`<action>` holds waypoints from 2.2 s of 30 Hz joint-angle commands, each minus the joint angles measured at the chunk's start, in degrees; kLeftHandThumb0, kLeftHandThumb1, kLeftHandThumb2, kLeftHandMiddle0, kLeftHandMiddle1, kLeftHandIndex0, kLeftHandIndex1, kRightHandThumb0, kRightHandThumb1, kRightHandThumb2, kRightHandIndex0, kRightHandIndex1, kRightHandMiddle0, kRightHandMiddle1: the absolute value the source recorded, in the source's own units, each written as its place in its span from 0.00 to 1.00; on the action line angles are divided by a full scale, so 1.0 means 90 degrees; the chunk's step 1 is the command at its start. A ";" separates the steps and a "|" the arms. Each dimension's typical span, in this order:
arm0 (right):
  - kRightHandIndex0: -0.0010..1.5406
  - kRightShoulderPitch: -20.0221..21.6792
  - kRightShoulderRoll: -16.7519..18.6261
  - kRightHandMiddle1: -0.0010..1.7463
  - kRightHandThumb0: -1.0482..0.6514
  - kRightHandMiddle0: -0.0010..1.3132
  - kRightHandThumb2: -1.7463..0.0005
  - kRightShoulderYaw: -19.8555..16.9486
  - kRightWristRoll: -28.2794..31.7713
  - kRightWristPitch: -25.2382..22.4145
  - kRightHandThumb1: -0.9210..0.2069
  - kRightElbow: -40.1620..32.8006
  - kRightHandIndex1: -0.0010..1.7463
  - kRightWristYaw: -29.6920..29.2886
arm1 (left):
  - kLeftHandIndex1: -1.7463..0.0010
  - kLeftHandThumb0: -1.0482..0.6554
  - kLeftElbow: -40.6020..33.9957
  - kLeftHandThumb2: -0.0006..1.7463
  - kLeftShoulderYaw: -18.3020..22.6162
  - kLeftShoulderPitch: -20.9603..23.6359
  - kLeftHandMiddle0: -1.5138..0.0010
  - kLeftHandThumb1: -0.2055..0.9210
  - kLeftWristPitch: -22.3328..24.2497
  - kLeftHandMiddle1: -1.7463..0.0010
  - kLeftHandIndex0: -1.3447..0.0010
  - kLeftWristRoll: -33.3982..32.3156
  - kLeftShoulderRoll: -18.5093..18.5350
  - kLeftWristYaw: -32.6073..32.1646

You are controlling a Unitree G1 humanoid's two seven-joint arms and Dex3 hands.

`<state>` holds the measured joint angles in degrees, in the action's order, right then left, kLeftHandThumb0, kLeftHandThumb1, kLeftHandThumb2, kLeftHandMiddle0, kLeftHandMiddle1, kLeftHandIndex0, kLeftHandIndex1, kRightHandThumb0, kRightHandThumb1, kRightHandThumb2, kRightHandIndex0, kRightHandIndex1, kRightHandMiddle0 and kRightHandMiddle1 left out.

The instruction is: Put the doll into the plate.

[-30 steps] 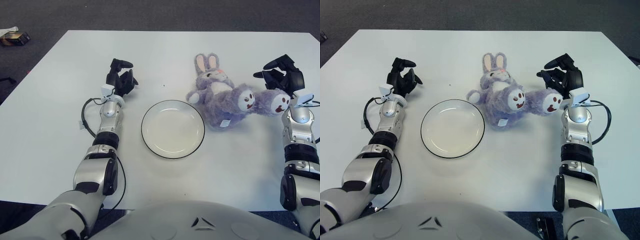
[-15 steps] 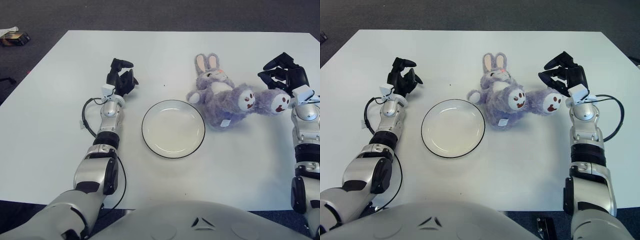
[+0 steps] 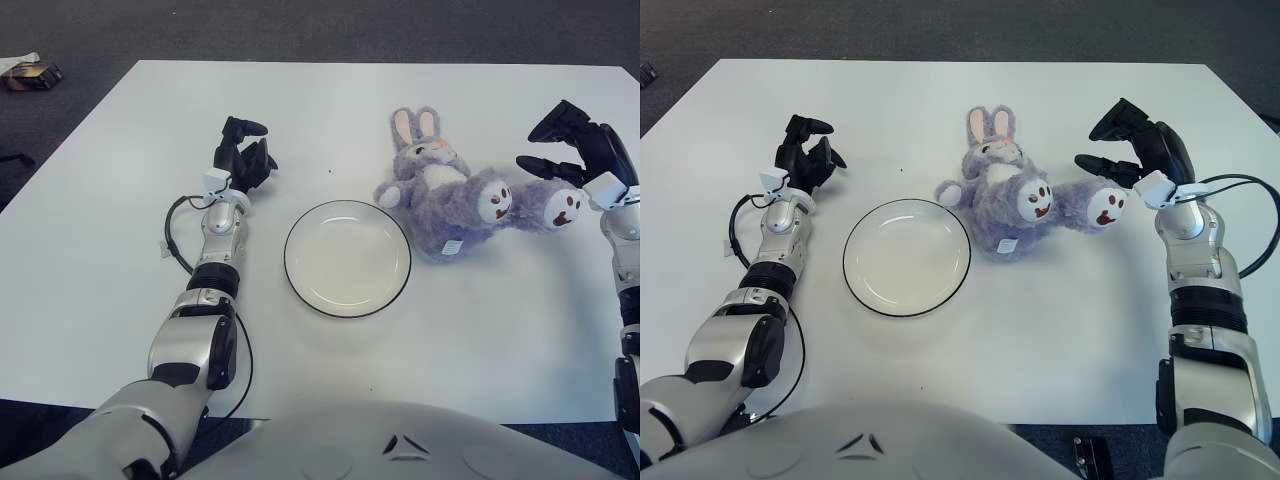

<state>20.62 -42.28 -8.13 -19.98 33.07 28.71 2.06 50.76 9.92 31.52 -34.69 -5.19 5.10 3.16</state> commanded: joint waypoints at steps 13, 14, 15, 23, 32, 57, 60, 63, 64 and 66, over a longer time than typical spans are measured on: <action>0.41 0.0414 -0.0395 0.34 0.41 0.29 0.95 0.0472 -0.1242 0.1675 0.00 0.0890 0.10 -0.1641 | 0.00 0.40 0.0353 0.38 -0.0042 -0.0429 0.47 0.89 -0.0080 0.00 0.79 0.0079 -0.0164 -0.0075; 0.41 0.0472 -0.0422 0.33 0.41 0.29 0.96 0.0525 -0.1333 0.1722 0.00 0.0964 0.10 -0.1728 | 0.00 0.40 0.0354 0.38 -0.0042 -0.0428 0.47 0.89 -0.0081 0.00 0.79 0.0078 -0.0164 -0.0073; 0.41 0.0520 -0.0444 0.32 0.41 0.30 0.96 0.0571 -0.1405 0.1767 0.00 0.1034 0.11 -0.1806 | 0.00 0.40 0.0356 0.38 -0.0042 -0.0428 0.47 0.89 -0.0083 0.00 0.79 0.0077 -0.0163 -0.0071; 0.35 0.0820 -0.0711 0.21 0.40 0.32 0.98 0.0985 -0.1642 0.2129 0.00 0.1415 0.05 -0.1749 | 0.00 0.40 0.0371 0.38 -0.0047 -0.0425 0.47 0.89 -0.0100 0.00 0.79 0.0078 -0.0157 -0.0058; 0.31 0.1114 -0.0885 0.16 0.36 0.32 1.00 0.1395 -0.1971 0.2498 0.03 0.1711 0.00 -0.1956 | 0.00 0.40 0.0381 0.38 -0.0051 -0.0431 0.47 0.89 -0.0102 0.00 0.79 0.0078 -0.0152 -0.0049; 0.11 0.1906 -0.1181 0.01 0.30 0.21 1.00 0.2339 -0.2608 0.3127 0.07 0.1621 0.00 -0.1514 | 0.00 0.40 0.0534 0.39 -0.0026 -0.0376 0.47 0.89 -0.0142 0.00 0.79 0.0052 -0.0098 0.0008; 0.10 0.1908 -0.1187 0.00 0.29 0.20 1.00 0.2349 -0.2417 0.3055 0.06 0.1414 0.00 -0.1118 | 0.00 0.40 0.0552 0.39 -0.0022 -0.0370 0.46 0.89 -0.0148 0.00 0.79 0.0048 -0.0089 0.0017; 0.09 0.1890 -0.1182 0.00 0.29 0.19 1.00 0.2342 -0.2285 0.2993 0.06 0.1246 0.00 -0.0823 | 0.00 0.40 0.0568 0.39 -0.0021 -0.0365 0.46 0.89 -0.0156 0.00 0.79 0.0045 -0.0083 0.0026; 0.09 0.1884 -0.1177 0.00 0.28 0.18 1.00 0.2336 -0.2256 0.2976 0.06 0.1205 0.00 -0.0751 | 0.00 0.40 0.0576 0.39 -0.0020 -0.0361 0.46 0.89 -0.0159 0.00 0.79 0.0044 -0.0081 0.0029; 0.09 0.1887 -0.1165 0.00 0.28 0.17 1.00 0.2340 -0.2206 0.2957 0.06 0.1127 0.00 -0.0603 | 0.00 0.40 0.0592 0.39 -0.0019 -0.0355 0.46 0.89 -0.0164 0.00 0.79 0.0042 -0.0078 0.0035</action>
<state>37.09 -51.96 12.80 -41.24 60.04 40.31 -5.47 53.01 9.93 32.58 -35.31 -5.25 5.31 3.20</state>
